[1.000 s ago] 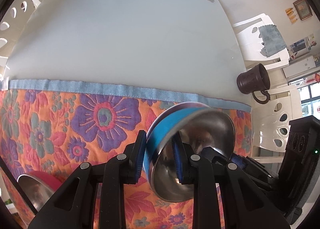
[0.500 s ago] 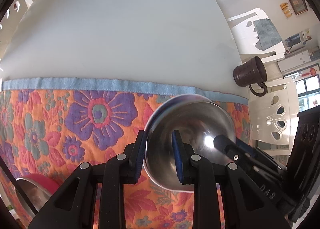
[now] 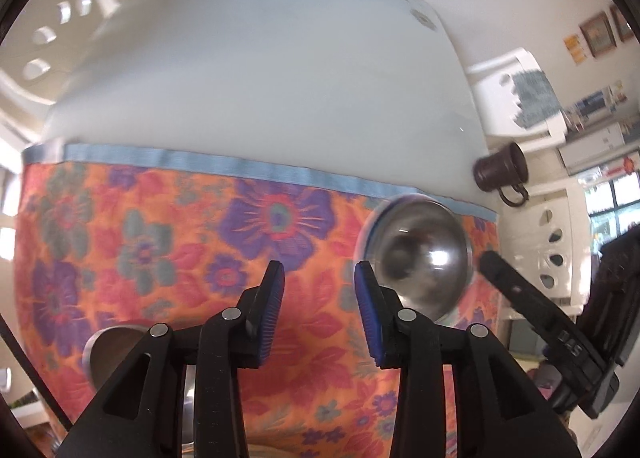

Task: Organize plates and bowls
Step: 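Open both grippers and move them toward the pink steel bowl, then grip the rim of the pink steel bowl with both grippers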

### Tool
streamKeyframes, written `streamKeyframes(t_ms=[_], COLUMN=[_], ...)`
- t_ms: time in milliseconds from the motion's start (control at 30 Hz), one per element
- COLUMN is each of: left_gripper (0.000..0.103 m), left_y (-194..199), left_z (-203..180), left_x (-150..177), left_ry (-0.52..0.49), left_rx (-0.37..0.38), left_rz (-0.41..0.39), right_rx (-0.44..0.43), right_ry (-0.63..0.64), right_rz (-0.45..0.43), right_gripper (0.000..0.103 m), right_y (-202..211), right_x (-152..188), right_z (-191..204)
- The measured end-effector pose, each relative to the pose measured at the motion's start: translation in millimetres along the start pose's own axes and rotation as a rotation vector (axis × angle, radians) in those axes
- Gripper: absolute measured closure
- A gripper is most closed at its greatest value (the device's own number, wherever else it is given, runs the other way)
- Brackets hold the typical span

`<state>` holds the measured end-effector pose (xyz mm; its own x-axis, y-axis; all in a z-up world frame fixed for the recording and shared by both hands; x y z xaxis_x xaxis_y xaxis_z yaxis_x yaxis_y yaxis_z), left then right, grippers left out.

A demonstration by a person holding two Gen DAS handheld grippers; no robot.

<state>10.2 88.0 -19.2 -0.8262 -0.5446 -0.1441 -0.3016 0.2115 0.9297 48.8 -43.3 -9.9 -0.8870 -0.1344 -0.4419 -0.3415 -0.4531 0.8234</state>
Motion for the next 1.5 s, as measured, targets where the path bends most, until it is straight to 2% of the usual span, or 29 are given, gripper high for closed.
streamKeyframes(t_ms=[33, 67, 100, 300, 500, 667, 900, 1133, 1233, 1400, 1500], left_gripper=[0.056, 0.04, 0.035, 0.033, 0.033, 0.033, 0.034, 0.039, 0.043, 0.052, 0.065], left_y=[4.0, 8.7, 13.2, 39.4, 47.5, 40.0, 23.7, 2.6, -5.6, -15.5, -20.0], left_z=[9.2, 21.8, 35.6, 116.5, 178.3, 214.8, 219.4, 210.8, 208.1, 203.4, 200.0], left_x=[-1.3, -3.5, -5.8, -4.5, 10.5, 32.7, 55.1, 66.3, 69.8, 73.4, 75.9], left_ry=[0.018, 0.043, 0.073, 0.181, 0.257, 0.29, 0.266, 0.23, 0.233, 0.217, 0.211], left_rx=[-0.009, -0.025, -0.041, -0.086, -0.109, -0.11, -0.063, -0.06, -0.05, -0.043, -0.021], left_rz=[-0.008, -0.015, -0.025, -0.061, -0.061, -0.035, -0.015, 0.017, 0.03, 0.052, 0.068], right_rx=[-0.012, -0.03, -0.042, -0.143, -0.212, -0.229, -0.227, -0.205, -0.209, -0.204, -0.197], right_ry=[0.013, 0.031, 0.044, 0.114, 0.184, 0.224, 0.225, 0.214, 0.206, 0.209, 0.215], right_rz=[-0.008, -0.013, -0.009, 0.039, 0.125, 0.222, 0.34, 0.382, 0.389, 0.42, 0.426], right_gripper=[0.046, 0.046, 0.046, 0.046, 0.046, 0.046, 0.046, 0.046, 0.047, 0.058, 0.062], right_y=[1.0, 1.0, -0.5, -20.1, -50.2, -79.0, -111.7, -125.7, -127.3, -133.3, -135.7], right_x=[-1.2, -2.2, -2.0, 13.1, 42.6, 81.7, 128.8, 140.2, 141.3, 145.7, 146.4], right_z=[9.3, 22.9, 33.2, 103.7, 163.4, 187.6, 191.8, 189.1, 188.5, 186.7, 185.7])
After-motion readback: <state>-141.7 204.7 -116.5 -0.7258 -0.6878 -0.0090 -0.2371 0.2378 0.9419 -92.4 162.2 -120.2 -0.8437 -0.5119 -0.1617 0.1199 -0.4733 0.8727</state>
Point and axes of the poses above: each gripper's, at about its wrist camera, not at the fingertips, and y roughly against the way its jaws point, z to its left, x to its underside, the point moved 9 cm from there along -y, roughly the way its jaws point, and after that the axes turned 13 degrees about y, right-handed, at the moved point
